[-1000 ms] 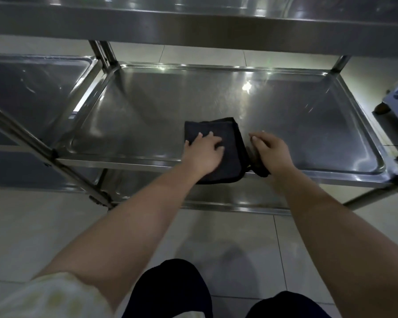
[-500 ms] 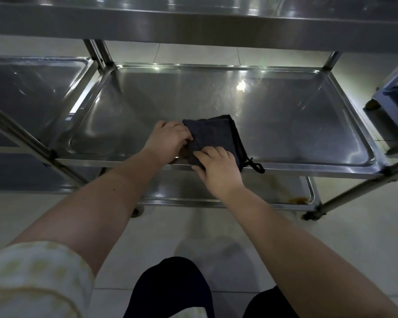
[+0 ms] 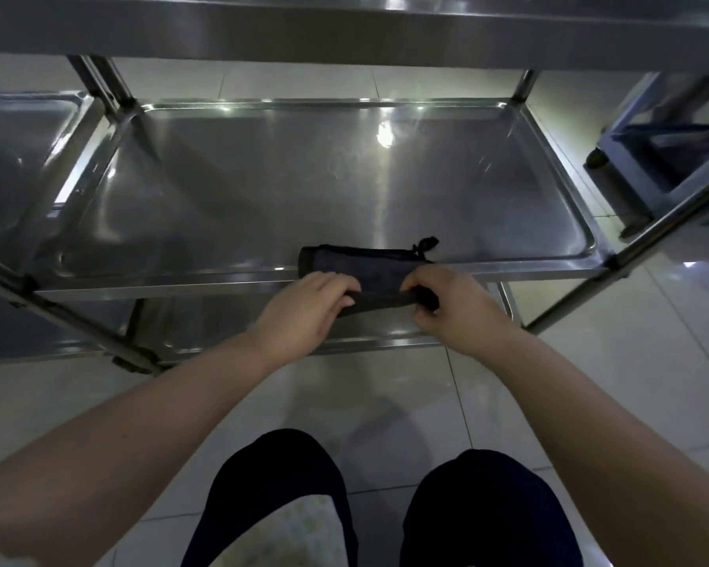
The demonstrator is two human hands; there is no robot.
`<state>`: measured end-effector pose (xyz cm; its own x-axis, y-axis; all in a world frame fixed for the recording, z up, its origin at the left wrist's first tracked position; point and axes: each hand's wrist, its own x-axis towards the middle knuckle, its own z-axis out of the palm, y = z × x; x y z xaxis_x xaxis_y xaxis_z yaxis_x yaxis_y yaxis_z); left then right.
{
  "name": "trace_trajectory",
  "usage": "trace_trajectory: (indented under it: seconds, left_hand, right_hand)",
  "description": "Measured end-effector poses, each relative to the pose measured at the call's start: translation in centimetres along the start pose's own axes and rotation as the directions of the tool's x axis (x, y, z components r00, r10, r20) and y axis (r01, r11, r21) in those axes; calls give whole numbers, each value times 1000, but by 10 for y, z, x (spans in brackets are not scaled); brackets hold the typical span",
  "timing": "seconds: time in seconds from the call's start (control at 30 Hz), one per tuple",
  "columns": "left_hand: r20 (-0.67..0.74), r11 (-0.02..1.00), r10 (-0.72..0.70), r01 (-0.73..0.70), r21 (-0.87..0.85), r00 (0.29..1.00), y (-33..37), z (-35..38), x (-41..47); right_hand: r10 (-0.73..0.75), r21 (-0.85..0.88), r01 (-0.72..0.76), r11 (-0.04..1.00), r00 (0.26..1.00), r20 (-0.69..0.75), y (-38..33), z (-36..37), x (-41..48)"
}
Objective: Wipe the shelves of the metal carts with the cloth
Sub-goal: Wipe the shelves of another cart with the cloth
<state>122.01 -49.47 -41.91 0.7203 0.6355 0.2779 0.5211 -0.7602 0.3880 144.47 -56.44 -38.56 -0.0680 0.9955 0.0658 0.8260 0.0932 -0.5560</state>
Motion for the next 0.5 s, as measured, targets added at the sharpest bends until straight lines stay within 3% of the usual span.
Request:
trace_trajectory:
  seconds: [0.17,0.37,0.5]
  left_hand:
    - [14,1000,32,-32,0,999,20,11,-3]
    - [42,998,54,-53,-14,998,32,-5,23]
    - [47,995,77,-74,-72,996,44,12,34]
  right_hand:
    - [-24,36,28,999,993,-120,11,8,-24]
    - [82,110,-72,991,993,-87,20,-16,-16]
    - [77,162,-38,986,968,-237,41,-10,-22]
